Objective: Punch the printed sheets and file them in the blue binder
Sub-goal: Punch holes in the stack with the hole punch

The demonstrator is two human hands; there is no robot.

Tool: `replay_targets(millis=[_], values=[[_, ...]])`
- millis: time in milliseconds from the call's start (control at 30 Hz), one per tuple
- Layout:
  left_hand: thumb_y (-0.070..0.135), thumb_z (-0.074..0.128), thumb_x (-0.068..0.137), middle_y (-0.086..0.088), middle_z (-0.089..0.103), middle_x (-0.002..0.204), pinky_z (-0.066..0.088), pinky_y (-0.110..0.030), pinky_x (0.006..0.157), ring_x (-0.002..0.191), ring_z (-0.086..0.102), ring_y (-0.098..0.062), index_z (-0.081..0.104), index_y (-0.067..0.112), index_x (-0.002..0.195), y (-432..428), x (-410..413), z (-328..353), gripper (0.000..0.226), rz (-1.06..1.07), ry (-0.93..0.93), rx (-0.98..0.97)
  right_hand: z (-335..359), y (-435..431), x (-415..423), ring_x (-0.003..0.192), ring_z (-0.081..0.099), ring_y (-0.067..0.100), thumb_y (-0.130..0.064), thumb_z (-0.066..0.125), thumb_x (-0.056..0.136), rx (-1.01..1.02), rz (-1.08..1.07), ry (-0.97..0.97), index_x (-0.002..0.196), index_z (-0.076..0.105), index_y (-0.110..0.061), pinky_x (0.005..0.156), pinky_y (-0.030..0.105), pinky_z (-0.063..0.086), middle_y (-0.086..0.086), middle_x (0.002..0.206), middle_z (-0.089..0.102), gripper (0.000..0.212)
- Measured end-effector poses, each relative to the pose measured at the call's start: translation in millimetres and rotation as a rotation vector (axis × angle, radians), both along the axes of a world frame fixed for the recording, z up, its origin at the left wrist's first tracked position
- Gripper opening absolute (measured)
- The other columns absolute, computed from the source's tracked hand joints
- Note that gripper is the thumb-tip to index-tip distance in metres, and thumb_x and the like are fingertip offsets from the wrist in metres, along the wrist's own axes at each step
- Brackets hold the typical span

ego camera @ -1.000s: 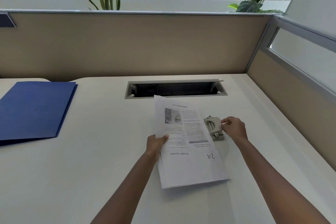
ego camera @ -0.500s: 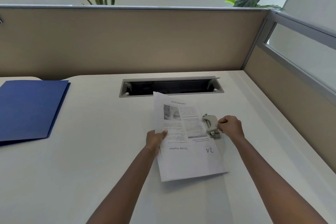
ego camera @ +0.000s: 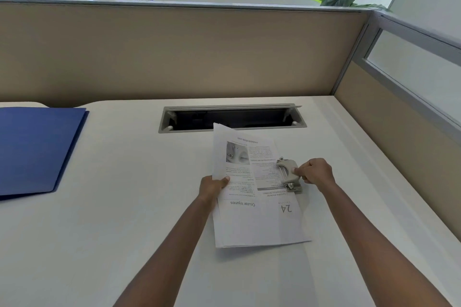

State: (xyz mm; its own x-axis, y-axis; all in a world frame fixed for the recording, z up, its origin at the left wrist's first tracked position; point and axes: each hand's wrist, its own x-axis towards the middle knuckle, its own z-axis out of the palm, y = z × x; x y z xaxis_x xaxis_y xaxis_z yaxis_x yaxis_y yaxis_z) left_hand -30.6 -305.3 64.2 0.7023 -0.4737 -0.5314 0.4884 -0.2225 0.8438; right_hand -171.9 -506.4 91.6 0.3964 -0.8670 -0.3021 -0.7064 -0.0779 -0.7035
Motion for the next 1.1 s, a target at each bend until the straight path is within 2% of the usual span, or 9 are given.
replay_targets(millis=[100, 200, 300, 467, 600, 733, 867, 1000, 1100], values=[[-0.001, 0.059, 0.085, -0.027, 0.061, 0.119, 0.049, -0.044, 0.093, 0.094, 0.06, -0.03, 0.057, -0.012, 0.115, -0.6, 1.3, -2.2, 0.032, 0.002, 0.001, 0.006, 5.0, -7.0, 4.5, 0.044, 0.043, 0.017, -0.012, 0.077, 0.072, 0.101, -0.013, 0.079, 0.05, 0.043, -0.007, 0.05, 0.024, 0.037, 0.007, 0.05, 0.046, 0.04], [0.0, 0.06, 0.085, -0.027, 0.061, 0.119, 0.048, -0.046, 0.096, 0.098, 0.061, -0.033, 0.057, -0.011, 0.114, -1.3, 3.3, -5.2, 0.032, -0.011, -0.001, 0.004, 10.4, -16.6, 8.0, 0.049, 0.041, 0.016, -0.008, 0.079, 0.069, 0.285, -0.048, 0.081, 0.054, 0.04, -0.007, 0.054, 0.025, 0.041, 0.008, 0.054, 0.043, 0.042], [0.0, 0.06, 0.085, -0.027, 0.062, 0.118, 0.048, -0.046, 0.096, 0.096, 0.06, -0.03, 0.058, -0.011, 0.114, -2.2, 5.3, -6.6, 0.031, -0.016, -0.016, 0.001, 10.4, -21.9, 13.2, 0.051, 0.038, 0.014, -0.004, 0.076, 0.071, 0.348, -0.049, 0.095, 0.056, 0.036, -0.009, 0.054, 0.022, 0.041, 0.006, 0.056, 0.037, 0.043], [0.004, 0.061, 0.084, -0.025, 0.064, 0.113, 0.05, -0.047, 0.094, 0.093, 0.063, -0.032, 0.061, -0.008, 0.11, -2.1, 7.7, -12.0, 0.029, -0.026, -0.024, 0.007, -3.0, -27.8, 13.5, 0.052, 0.04, 0.013, -0.005, 0.075, 0.073, 0.353, -0.039, 0.116, 0.052, 0.036, -0.009, 0.055, 0.021, 0.041, 0.006, 0.054, 0.038, 0.045], [0.005, 0.061, 0.085, -0.022, 0.066, 0.111, 0.05, -0.047, 0.095, 0.093, 0.063, -0.031, 0.062, -0.007, 0.108, -1.5, 8.3, -14.6, 0.027, -0.038, -0.03, 0.009, -4.6, -26.7, 10.9, 0.051, 0.039, 0.012, -0.004, 0.069, 0.079, 0.37, -0.014, 0.095, 0.051, 0.036, -0.01, 0.042, 0.015, 0.04, 0.001, 0.038, 0.043, 0.044], [0.007, 0.062, 0.084, -0.022, 0.066, 0.11, 0.05, -0.048, 0.095, 0.1, 0.064, -0.036, 0.063, -0.005, 0.108, -1.4, 8.9, -17.0, 0.026, -0.046, -0.032, 0.015, -6.7, -26.4, 8.4, 0.052, 0.038, 0.014, 0.0, 0.068, 0.079, 0.348, 0.0, 0.041, 0.049, 0.037, -0.009, 0.043, 0.017, 0.041, 0.005, 0.053, 0.039, 0.044], [0.008, 0.062, 0.084, -0.02, 0.067, 0.109, 0.05, -0.048, 0.095, 0.101, 0.064, -0.036, 0.063, -0.005, 0.109, -1.4, 9.9, -19.3, 0.027, -0.05, -0.025, 0.017, -15.0, -27.2, 4.0, 0.05, 0.038, 0.018, 0.002, 0.069, 0.077, 0.291, 0.023, -0.001, 0.045, 0.038, -0.009, 0.052, 0.024, 0.036, 0.005, 0.054, 0.04, 0.046], [0.006, 0.062, 0.084, -0.02, 0.067, 0.107, 0.049, -0.049, 0.096, 0.102, 0.064, -0.037, 0.062, -0.007, 0.109, -0.5, 10.1, -20.9, 0.028, -0.048, -0.016, 0.008, -20.8, -27.2, -2.1, 0.049, 0.043, 0.018, 0.001, 0.07, 0.076, 0.277, 0.027, -0.047, 0.049, 0.042, -0.009, 0.043, 0.02, 0.039, 0.007, 0.056, 0.046, 0.041], [0.007, 0.063, 0.084, -0.02, 0.067, 0.107, 0.049, -0.049, 0.095, 0.101, 0.065, -0.036, 0.063, -0.006, 0.108, -0.3, 10.8, -21.4, 0.027, -0.06, -0.014, 0.009, -20.3, -26.4, -3.0, 0.041, 0.044, 0.016, -0.001, 0.073, 0.074, 0.235, 0.032, -0.058, 0.049, 0.042, -0.011, 0.047, 0.022, 0.034, 0.008, 0.051, 0.048, 0.041]])
